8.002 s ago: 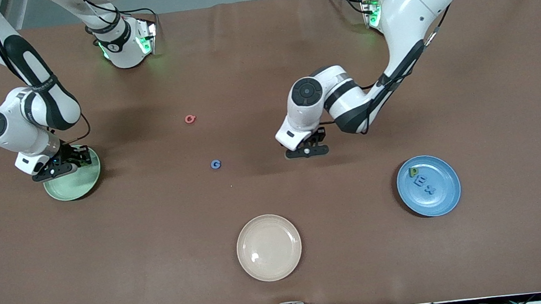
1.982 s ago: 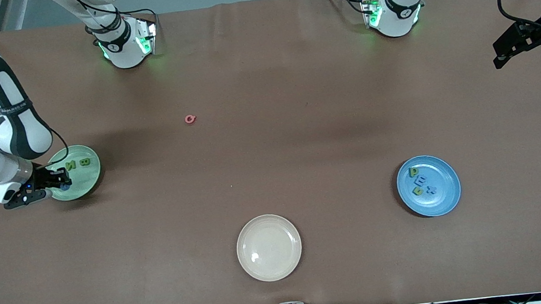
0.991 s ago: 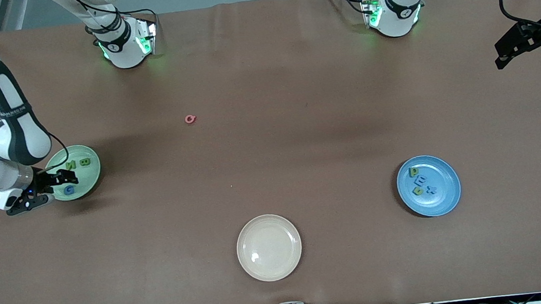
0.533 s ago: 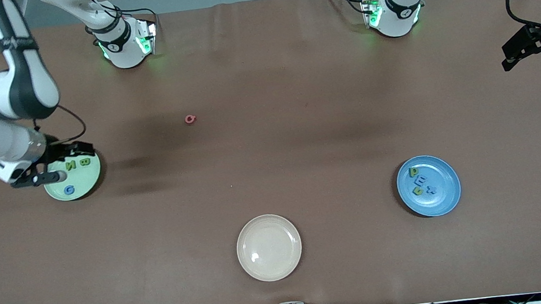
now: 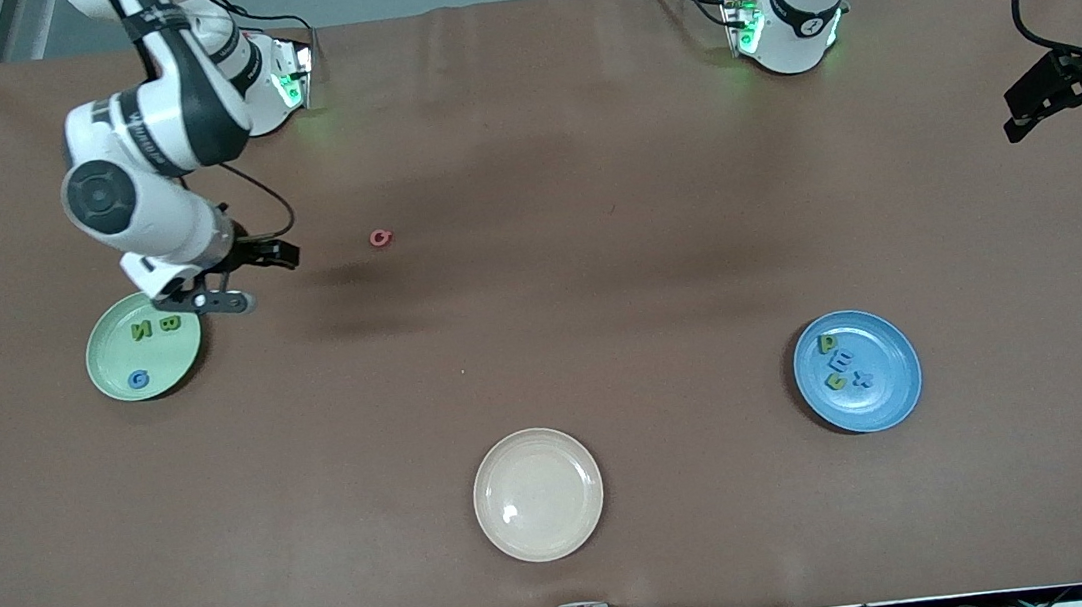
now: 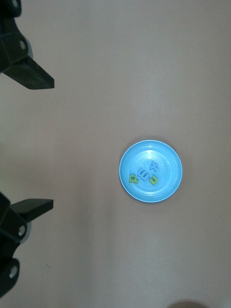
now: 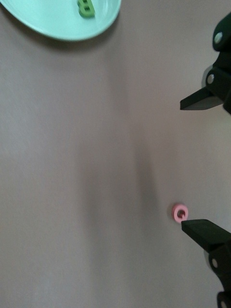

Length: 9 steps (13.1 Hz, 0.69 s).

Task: Sort upper and lower case letters into plates
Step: 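Move the right gripper over the pink a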

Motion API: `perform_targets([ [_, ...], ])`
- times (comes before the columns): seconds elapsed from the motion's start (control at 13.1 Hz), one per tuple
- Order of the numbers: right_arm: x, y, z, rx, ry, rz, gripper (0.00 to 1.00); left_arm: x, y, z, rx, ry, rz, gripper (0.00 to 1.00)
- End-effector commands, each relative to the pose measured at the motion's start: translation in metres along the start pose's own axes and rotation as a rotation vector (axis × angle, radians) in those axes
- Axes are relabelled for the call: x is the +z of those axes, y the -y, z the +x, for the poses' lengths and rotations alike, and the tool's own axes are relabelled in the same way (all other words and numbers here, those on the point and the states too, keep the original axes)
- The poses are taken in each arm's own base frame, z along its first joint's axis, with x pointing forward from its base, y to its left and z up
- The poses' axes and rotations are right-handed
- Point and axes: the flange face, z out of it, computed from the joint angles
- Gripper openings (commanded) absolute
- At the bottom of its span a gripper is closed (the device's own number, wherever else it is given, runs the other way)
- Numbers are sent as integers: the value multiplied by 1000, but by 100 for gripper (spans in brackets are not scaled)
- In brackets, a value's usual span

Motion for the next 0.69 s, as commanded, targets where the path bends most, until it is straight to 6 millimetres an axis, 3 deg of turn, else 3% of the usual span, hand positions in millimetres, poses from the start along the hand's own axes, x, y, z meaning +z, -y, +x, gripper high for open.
perform_targets([
  [0.0,17,26,-41,50,-43,38,100,1,10,-2,-1,-1,-22,100],
  [0.3,61,74,-77,86,-150,107,100,1,12,-1,-4,-4,-22,100],
  [0.61,104,88,-77,73,-155,91,100,4,13,1,-4,-1,-23,100],
])
